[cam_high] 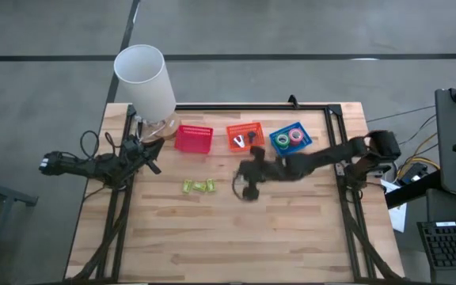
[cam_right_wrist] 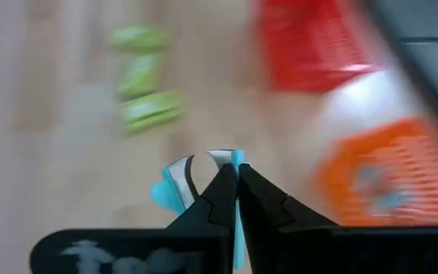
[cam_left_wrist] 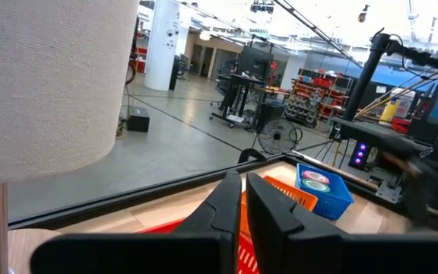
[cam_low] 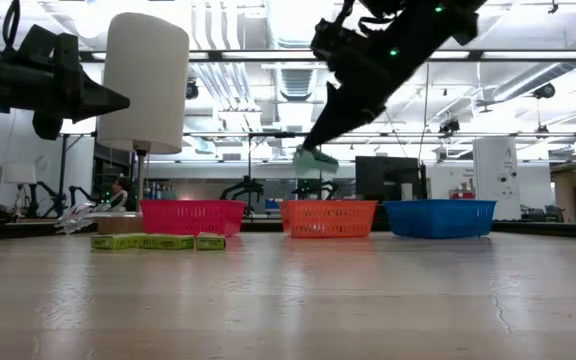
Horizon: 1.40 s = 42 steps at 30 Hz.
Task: Pick and place Stapler, Stapler remover, tape
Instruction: Put the blue staple remover into the orange bin, then put the middle green staple box into the red bin
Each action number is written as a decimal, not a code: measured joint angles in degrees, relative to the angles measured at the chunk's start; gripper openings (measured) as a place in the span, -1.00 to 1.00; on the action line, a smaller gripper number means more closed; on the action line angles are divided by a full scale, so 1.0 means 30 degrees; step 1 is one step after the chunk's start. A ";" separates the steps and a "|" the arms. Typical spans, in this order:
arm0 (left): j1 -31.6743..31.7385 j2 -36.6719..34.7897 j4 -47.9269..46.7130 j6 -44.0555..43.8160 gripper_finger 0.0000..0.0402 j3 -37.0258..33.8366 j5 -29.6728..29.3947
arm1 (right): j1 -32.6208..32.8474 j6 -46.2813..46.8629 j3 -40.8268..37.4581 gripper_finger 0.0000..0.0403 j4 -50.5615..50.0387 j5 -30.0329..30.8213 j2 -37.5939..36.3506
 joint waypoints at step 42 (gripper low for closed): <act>-0.0001 0.0000 -0.0105 0.0001 -0.87 0.0000 0.0000 | -0.8032 0.2333 -0.0007 -0.42 0.0994 -0.4640 0.1646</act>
